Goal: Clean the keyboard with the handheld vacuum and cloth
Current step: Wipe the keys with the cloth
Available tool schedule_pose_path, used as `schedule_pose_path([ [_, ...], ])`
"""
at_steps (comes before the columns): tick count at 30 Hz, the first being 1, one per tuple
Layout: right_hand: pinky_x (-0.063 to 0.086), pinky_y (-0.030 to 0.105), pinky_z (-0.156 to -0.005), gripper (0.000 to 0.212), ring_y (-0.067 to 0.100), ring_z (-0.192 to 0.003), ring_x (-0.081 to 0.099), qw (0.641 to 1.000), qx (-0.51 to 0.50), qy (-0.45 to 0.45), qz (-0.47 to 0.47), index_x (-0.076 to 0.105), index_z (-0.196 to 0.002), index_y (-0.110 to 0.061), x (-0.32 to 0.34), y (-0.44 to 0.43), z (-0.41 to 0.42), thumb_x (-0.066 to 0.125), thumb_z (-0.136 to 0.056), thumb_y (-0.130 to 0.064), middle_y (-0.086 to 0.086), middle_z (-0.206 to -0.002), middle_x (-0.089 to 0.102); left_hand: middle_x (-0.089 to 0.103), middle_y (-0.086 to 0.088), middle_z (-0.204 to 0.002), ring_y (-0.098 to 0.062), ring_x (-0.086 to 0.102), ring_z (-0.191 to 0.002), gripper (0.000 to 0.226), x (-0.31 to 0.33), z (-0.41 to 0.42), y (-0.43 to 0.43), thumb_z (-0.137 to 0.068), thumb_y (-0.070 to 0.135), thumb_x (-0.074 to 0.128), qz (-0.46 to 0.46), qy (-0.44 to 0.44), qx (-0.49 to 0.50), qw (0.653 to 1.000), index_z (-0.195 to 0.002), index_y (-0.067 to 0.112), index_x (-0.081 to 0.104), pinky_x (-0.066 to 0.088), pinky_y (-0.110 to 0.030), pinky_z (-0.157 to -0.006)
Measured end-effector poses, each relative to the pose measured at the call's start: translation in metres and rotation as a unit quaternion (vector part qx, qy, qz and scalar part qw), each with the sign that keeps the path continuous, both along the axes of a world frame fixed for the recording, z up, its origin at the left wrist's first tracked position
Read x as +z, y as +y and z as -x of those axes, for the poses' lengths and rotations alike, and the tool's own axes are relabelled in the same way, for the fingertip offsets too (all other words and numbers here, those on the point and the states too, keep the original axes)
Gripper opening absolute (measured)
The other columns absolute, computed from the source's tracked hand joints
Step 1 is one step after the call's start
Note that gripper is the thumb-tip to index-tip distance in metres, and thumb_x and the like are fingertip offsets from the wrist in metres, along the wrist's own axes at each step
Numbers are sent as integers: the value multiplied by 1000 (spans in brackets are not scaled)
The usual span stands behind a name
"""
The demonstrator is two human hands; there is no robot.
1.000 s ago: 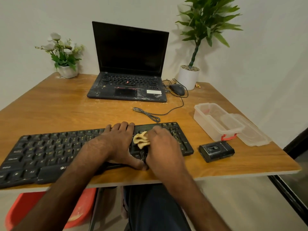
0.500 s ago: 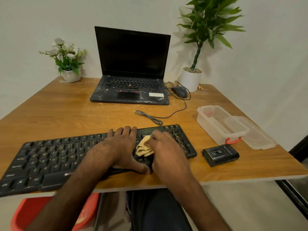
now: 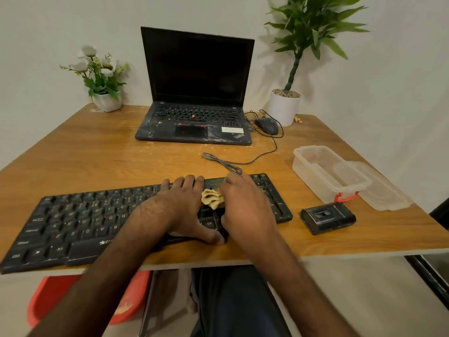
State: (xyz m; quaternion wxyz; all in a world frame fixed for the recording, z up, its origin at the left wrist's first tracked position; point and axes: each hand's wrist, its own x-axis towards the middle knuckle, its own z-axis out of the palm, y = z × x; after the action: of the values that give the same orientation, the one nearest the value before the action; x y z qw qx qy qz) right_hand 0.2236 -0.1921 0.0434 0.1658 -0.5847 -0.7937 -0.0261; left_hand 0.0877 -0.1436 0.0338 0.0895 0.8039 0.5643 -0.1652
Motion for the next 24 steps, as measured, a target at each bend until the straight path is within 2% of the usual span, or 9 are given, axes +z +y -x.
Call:
schedule_pose_path([
  [5, 42, 27, -85, 36, 15, -112, 46, 999, 47, -5, 19, 62, -120, -16, -5, -15, -17, 67, -85, -9, -3, -117, 50, 6, -9, -165, -31, 10, -152, 147, -2, 1, 4, -59, 89, 64, -1, 4, 2, 1000, -158, 9, -10, 10, -53, -125],
  [8, 44, 24, -67, 49, 18, -98, 58, 999, 53, 0, 6, 69, -110, -15, -23, -41, -28, 79, -65, 0, 0, -108, 60, 5, -7, -165, -31, 10, -152, 148, -3, 2, 4, -59, 88, 66, -4, 3, -4, 1000, -158, 9, -11, 8, -54, -124],
  [9, 45, 23, -66, 52, 19, -95, 60, 999, 39, -1, -4, 70, -108, -14, -30, -43, -33, 81, -60, 1, 1, -106, 61, 5, -7, -165, -30, 10, -152, 147, -3, 3, 3, -60, 88, 65, -3, 2, -4, 1000, -158, 9, -11, 8, -53, -125],
  [11, 49, 27, -75, 54, 19, -103, 58, 1000, -13, 15, -19, 68, -115, -15, -30, -39, -40, 78, -65, 2, 1, -112, 60, 4, -7, -166, -31, 9, -152, 146, -2, 3, 2, -61, 89, 62, -4, 1, -3, 1000, -158, 9, -10, 8, -52, -125],
  [13, 43, 26, -89, 48, 15, -113, 49, 997, -64, 36, -20, 61, -127, -19, -20, -25, -45, 69, -82, -4, -2, -121, 54, 5, -8, -165, -31, 11, -152, 145, -3, 3, 0, -60, 91, 60, -4, -3, 3, 1000, -159, 9, -9, 9, -52, -125],
  [18, 43, 29, -84, 30, 20, -108, 55, 997, -67, 22, 40, 66, -119, -16, 3, 2, -26, 67, -89, -14, 2, -116, 57, 4, -11, -166, -33, 10, -153, 148, -4, -1, 2, -58, 93, 58, -2, 9, 12, 1000, -158, 8, -11, 9, -54, -124],
  [22, 42, 27, -93, 40, 14, -115, 48, 994, -84, 75, 17, 56, -131, -20, -13, -32, -21, 60, -93, -12, -3, -125, 48, 5, -12, -166, -34, 10, -153, 148, -4, -3, 2, -59, 91, 61, 1, 11, 14, 1000, -158, 8, -10, 8, -55, -124],
  [24, 47, 25, -86, 54, 15, -110, 52, 994, -70, 88, 3, 60, -129, -19, -25, -51, -10, 74, -79, -5, -2, -123, 52, 7, -12, -165, -34, 11, -152, 146, -4, -5, 2, -61, 87, 65, -5, 11, 12, 1000, -158, 7, -10, 8, -56, -124],
])
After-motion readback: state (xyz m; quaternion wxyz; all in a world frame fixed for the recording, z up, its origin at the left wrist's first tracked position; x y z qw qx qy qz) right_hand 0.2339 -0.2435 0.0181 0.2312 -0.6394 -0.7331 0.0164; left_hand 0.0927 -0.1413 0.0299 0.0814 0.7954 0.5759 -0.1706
